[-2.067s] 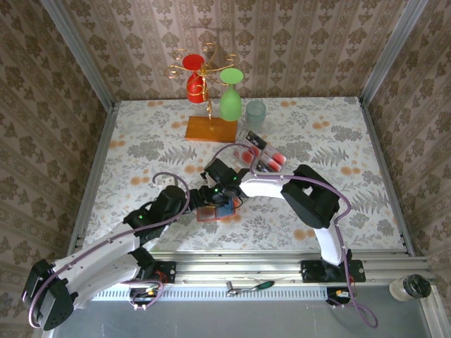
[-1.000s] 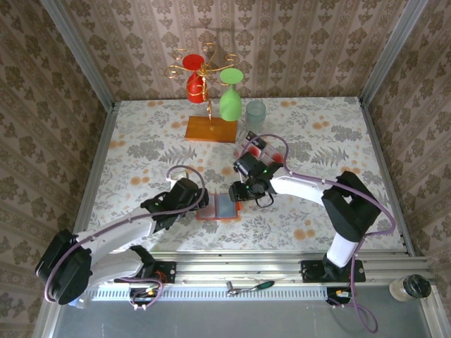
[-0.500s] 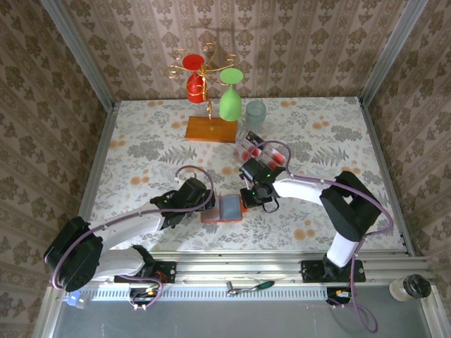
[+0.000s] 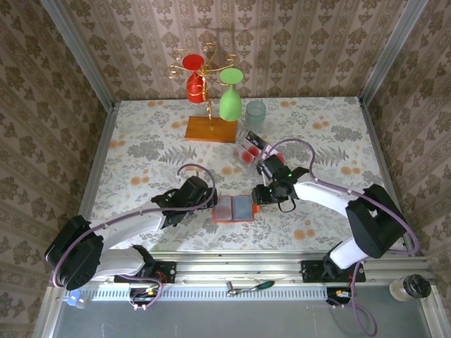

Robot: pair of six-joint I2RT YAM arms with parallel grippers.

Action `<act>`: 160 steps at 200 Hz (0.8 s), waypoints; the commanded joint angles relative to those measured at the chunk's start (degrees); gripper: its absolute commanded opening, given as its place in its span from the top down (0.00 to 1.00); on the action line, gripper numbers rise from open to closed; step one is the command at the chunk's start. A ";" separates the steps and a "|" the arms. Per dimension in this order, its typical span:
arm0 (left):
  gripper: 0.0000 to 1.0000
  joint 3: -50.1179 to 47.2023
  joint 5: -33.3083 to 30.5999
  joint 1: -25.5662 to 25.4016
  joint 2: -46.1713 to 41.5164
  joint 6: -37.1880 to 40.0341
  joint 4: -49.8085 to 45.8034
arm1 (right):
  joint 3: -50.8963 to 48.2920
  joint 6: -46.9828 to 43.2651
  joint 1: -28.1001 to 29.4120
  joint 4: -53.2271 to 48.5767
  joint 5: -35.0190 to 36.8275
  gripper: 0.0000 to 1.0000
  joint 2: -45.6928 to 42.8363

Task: Put the credit cards into the card holder
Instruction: Move the card holder to the bottom-center of the table, then pick up the credit card from the storage box.

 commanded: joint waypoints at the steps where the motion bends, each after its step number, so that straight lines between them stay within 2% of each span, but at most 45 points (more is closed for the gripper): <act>1: 0.00 1.66 -0.35 -0.27 -0.45 1.53 -0.89 | 2.52 -0.73 -1.52 -3.37 -0.36 0.44 -4.80; 25: 0.00 1.66 -0.62 -0.22 -1.39 1.45 -1.21 | 4.56 -1.91 -4.11 -4.99 2.90 0.30 -8.78; 36: 0.00 1.57 -0.67 -0.25 -1.61 1.52 -1.26 | 5.13 -2.16 -5.73 -4.83 4.41 0.19 -10.23; 47: 0.00 1.71 -0.70 -0.25 -1.63 1.53 -1.41 | 5.62 -2.20 -7.39 -4.49 5.77 0.01 -11.54; 50: 0.00 1.81 -0.65 -0.23 -1.64 1.53 -1.53 | 5.67 -2.27 -7.80 -4.25 6.21 0.00 -11.90; 84: 0.00 2.09 -0.73 -0.34 -2.04 1.69 -1.97 | 4.85 -2.04 -10.08 -1.76 10.59 0.00 -17.05; 113: 0.00 1.96 -0.76 -0.35 -2.15 1.55 -1.63 | 2.08 -2.07 -12.55 1.53 6.90 0.00 -19.66; 136: 0.00 2.01 -0.74 -0.31 -1.92 1.62 -1.55 | 5.30 -4.36 -12.49 -2.35 6.53 0.00 -16.07; 150: 0.00 1.92 -0.65 -0.34 -1.73 1.52 -1.27 | 8.26 -7.18 -12.36 -5.04 3.61 0.19 -12.06; 160: 0.00 1.91 -0.69 -0.31 -1.62 1.39 -1.12 | 10.18 -8.19 -12.20 -6.40 2.21 0.27 -9.54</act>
